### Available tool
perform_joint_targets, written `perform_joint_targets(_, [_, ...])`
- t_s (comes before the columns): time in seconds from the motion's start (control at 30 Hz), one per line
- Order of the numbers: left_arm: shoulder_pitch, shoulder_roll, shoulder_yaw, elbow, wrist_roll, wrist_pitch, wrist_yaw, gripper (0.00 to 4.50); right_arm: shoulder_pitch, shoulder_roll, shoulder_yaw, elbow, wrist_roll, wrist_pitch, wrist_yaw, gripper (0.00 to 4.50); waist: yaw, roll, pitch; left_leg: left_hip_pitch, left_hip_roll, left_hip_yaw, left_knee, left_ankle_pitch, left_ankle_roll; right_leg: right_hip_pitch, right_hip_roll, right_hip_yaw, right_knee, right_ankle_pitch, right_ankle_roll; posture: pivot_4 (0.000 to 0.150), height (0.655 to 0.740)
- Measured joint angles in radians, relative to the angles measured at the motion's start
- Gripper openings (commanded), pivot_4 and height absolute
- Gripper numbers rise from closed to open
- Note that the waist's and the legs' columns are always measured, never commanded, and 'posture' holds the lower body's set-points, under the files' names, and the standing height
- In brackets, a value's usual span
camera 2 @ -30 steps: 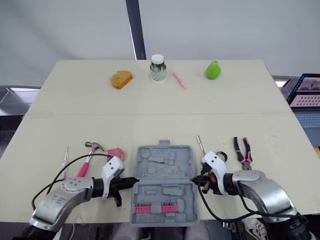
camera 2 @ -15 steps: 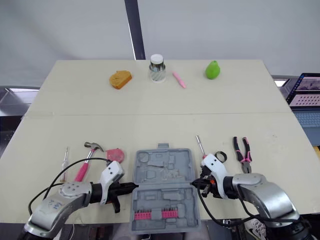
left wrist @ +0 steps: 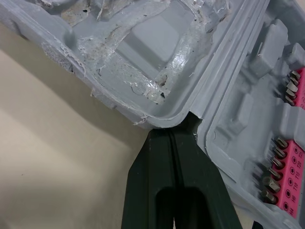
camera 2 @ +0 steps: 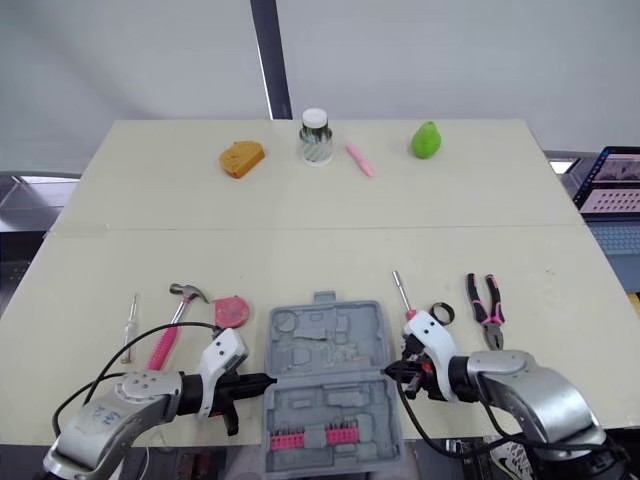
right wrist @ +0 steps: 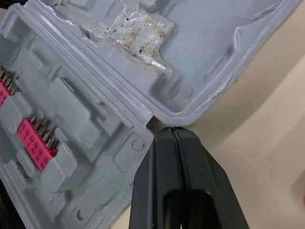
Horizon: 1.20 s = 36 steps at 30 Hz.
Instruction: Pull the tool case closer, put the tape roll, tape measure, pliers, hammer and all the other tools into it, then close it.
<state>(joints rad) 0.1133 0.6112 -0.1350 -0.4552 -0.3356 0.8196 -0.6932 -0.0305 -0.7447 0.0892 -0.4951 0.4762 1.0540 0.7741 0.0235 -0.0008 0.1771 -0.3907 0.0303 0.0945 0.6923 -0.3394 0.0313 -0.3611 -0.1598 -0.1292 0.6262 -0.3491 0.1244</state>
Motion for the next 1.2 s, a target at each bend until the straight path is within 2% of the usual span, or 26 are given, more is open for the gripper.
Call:
perform_joint_targets(0.53, [-0.014,0.001,0.000,0.018,-0.009,-0.004,-0.001,0.00,0.008,-0.026,0.000,0.000,0.020,-0.005,0.000,0.01,0.001,0.000,0.000,0.000,0.000,0.000,0.000,0.000,0.000,0.000,0.000,-0.003,0.000,0.000,0.000,0.150,0.6950])
perform_joint_targets(0.8, [-0.004,0.070,0.053,0.037,-0.032,-0.009,-0.041,0.00,0.038,-0.087,-0.037,0.001,0.037,-0.010,0.013,0.01,0.000,0.000,0.000,0.000,0.000,0.000,-0.001,0.000,0.000,0.000,0.000,-0.002,0.000,0.000,0.000,0.150,0.6950])
perform_joint_targets(1.0, [0.026,0.138,0.208,0.030,-0.109,-0.001,-0.089,0.00,0.067,-0.158,-0.145,-0.019,0.104,-0.009,0.059,0.01,0.000,0.000,0.001,0.000,0.000,-0.001,-0.001,0.000,0.000,0.000,-0.002,-0.002,-0.001,0.000,0.000,0.150,0.6950])
perform_joint_targets(1.2, [0.056,0.131,0.422,-0.043,-0.224,-0.038,-0.120,0.00,0.114,-0.201,-0.283,-0.052,0.194,-0.003,0.109,0.01,0.002,0.000,0.002,0.000,-0.001,-0.001,-0.004,0.000,0.000,0.001,-0.003,-0.002,-0.003,0.000,0.000,0.150,0.6950])
